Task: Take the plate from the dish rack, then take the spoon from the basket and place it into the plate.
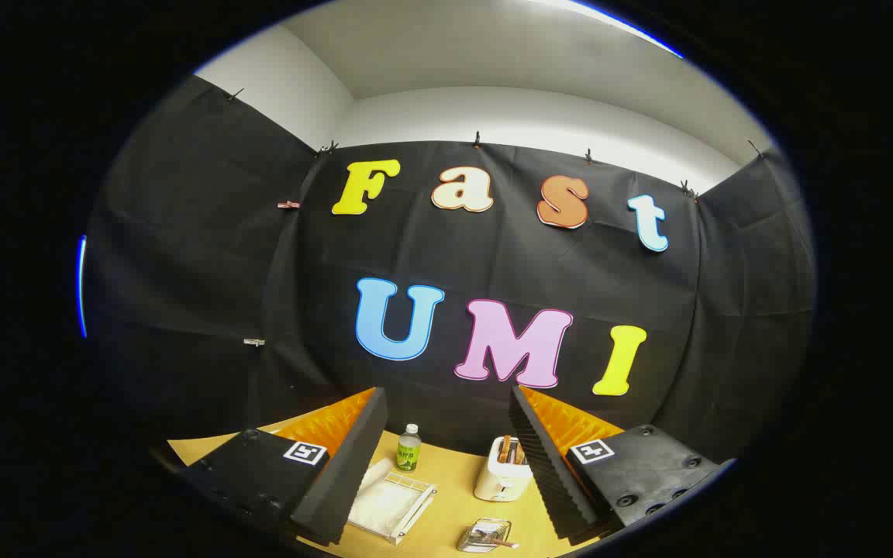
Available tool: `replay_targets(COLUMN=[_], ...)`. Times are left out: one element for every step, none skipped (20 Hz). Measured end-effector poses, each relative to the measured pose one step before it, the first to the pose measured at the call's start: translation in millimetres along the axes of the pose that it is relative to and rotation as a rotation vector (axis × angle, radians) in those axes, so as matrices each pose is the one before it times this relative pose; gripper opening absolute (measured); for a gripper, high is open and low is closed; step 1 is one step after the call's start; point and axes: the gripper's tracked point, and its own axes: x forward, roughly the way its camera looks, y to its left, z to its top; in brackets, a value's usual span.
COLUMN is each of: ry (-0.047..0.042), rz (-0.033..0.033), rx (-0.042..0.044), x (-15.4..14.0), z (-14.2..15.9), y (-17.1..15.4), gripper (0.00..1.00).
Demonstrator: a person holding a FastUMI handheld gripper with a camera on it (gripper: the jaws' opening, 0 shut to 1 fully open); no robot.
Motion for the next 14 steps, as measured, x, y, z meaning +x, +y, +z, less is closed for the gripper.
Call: replay_targets(ry=[0.00065, 0.00471, 0.00646, 0.00572, 0.00249, 0.00555, 0.00133, -0.00333, -0.00044, 0.00568, 0.00431, 0.00342, 0.00281, 0.0025], rz=[-0.00096, -0.00317, 0.00204, 0.0025, 0.00178, -0.00333, -0.01157, -0.01262, -0.00242, 0.00214, 0.00131, 0.00047, -0.0024, -0.00278], rx=[-0.00269, -0.0005, 0.0056, 0.01079, 0.01195, 0.0089, 0.00132, -0.00412, -0.00298, -0.00253, 0.00053, 0.00451, 0.01004, 0.01204], x=[0.76, 0.58, -0.32, 0.17, -0.1, -0.12, 0.83, 0.66, 0.63, 1.79, 1.31, 0.52, 1.52, 1.99], z=[-1.48, -1.39, -2.56, -1.91, -0.91, -1.57, -0.4, 0.66, 0.25, -2.3, -1.49, -1.52, -0.49, -0.92], y=[1.46, 0.2, 2.46, 3.82, 3.42, 0.91, -0.04, -1.47, 2.24, 5.29, 3.39, 2.88, 2.44, 2.44], gripper=[0.98, 0.98, 0.98, 0.98, 0.98, 0.98, 0.98, 0.98, 0.98, 0.98, 0.98, 0.98, 0.98, 0.98])
